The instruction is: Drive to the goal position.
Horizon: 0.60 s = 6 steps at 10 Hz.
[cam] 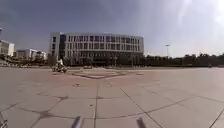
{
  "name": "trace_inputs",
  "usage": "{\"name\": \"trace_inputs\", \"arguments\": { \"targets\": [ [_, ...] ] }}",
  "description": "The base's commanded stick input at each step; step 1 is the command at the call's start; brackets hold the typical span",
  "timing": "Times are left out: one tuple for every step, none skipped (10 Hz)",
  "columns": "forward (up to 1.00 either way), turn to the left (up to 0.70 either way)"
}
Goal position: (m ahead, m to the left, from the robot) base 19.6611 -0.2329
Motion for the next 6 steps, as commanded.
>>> {"name": "trace_inputs", "arguments": {
  "targets": [
    [0.7,0.0],
    [0.7,0.0],
    [0.7,0.0],
    [0.7,0.0],
    [0.7,0.0],
    [0.7,0.0]
  ]
}}
